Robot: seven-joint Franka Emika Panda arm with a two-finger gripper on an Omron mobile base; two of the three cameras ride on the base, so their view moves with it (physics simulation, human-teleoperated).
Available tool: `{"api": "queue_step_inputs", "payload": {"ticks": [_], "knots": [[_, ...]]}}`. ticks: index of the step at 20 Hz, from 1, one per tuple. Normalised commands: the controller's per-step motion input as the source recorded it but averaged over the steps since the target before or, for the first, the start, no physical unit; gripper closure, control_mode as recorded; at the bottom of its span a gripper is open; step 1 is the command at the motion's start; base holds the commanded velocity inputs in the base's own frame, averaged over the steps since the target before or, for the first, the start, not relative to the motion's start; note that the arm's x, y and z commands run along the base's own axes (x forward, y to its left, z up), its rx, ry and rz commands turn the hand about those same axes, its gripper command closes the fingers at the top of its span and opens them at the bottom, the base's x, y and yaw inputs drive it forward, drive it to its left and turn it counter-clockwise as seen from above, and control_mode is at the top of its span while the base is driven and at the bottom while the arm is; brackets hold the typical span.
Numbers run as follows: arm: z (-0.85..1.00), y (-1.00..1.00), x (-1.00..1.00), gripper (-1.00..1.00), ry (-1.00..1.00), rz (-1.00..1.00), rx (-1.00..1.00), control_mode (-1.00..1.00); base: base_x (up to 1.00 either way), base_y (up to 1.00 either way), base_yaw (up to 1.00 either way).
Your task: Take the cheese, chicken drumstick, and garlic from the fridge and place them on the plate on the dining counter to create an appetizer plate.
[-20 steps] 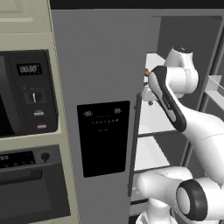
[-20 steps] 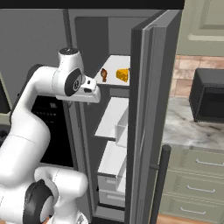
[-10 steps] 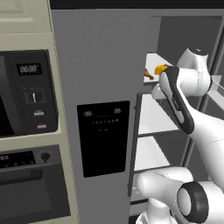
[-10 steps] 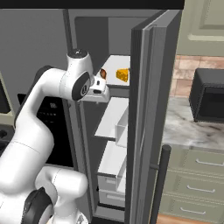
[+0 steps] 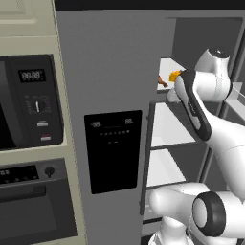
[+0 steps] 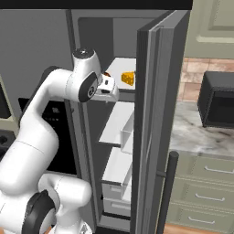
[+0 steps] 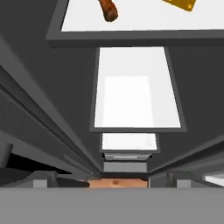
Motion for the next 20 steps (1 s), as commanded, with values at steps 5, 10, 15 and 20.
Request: {"api": "queue_step_inputs", "payload": {"ticks": [5,10,15,20], "knots": [[0.07,-0.26,0.33,-1.00,-0.01,-0.08,0.00,-1.00,0.00,0.00,0.00],[0.04,-0.11,0.15,-1.00,-0.10,-0.04,0.00,-1.00,0.00,0.00,0.00],[0.00,-0.09,0.30,-1.00,-0.23,0.00,0.00,-1.00,0.00,0.00,0.00],[0.04,-0.18,0.36,-1.00,0.01,0.00,0.00,-1.00,0.00,0.00,0.00]]}}
